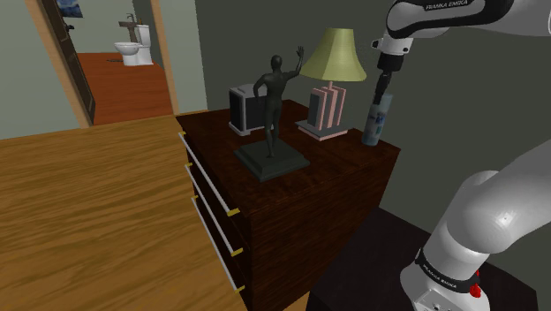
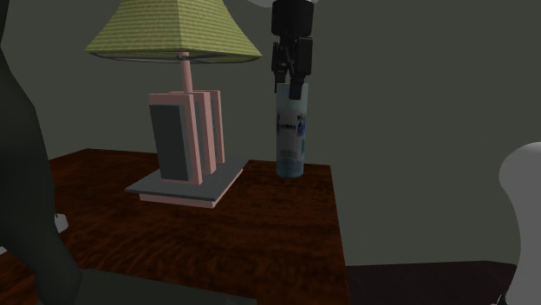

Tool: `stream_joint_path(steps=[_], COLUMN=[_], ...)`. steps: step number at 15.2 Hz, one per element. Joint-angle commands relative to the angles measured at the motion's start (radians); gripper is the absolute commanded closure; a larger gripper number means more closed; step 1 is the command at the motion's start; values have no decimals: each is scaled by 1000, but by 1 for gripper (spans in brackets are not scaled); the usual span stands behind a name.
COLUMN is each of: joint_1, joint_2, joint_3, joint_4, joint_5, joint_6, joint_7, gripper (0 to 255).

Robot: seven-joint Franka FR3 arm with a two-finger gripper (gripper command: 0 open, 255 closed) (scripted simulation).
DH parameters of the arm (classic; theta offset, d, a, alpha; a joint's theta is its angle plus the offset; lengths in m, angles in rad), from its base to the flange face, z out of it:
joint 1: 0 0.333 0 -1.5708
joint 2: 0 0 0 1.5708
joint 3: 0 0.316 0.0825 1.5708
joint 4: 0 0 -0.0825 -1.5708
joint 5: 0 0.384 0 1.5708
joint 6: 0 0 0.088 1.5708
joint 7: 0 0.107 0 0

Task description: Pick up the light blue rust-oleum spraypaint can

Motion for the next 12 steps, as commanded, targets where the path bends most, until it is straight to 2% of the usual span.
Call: stream_joint_path(steps=[1, 2, 12], joint_1=[0, 0, 0], joint_2=[1, 1, 3], joint_3=[-1, 0, 0], joint_4=[-9, -8, 6], joint_5=[0, 0, 1], joint_6=[11, 10, -3], joint_7=[1, 2, 0], gripper=[0, 255, 255])
